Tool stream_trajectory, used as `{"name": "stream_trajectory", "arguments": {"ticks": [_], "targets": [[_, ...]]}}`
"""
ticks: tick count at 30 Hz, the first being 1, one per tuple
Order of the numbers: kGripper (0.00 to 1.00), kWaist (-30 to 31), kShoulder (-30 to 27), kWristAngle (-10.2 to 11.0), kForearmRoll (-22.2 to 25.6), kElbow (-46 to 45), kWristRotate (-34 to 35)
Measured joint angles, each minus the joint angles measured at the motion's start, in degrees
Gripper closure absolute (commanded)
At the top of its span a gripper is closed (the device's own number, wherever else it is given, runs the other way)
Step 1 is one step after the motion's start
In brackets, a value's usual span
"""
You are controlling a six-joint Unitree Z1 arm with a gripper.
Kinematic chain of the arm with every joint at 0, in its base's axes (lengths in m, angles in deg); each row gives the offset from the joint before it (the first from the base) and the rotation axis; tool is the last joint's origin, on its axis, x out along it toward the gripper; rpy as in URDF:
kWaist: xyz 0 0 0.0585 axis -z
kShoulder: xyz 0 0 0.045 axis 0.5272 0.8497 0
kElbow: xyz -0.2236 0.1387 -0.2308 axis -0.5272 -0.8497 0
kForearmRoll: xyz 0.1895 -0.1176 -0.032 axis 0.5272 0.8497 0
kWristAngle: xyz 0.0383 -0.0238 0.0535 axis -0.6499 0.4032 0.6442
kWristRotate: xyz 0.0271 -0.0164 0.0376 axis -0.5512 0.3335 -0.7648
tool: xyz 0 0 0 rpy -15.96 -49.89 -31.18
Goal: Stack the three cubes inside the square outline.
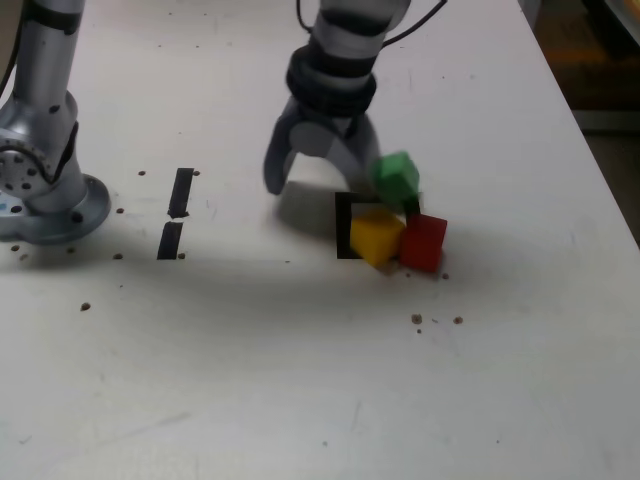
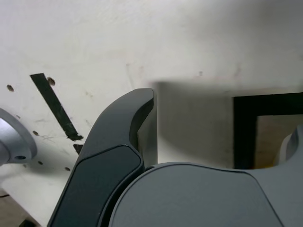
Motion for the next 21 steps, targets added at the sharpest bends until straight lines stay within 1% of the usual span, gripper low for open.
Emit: {"name": "stream_trajectory", "arguments": {"ticks": [6,21], "targets": [[0.04,0.9,-3.5,0.1,-0.3,-1.7,0.8],[0.04,1.6,-4.3,0.1,-1.7,-4.3,1.4]]}}
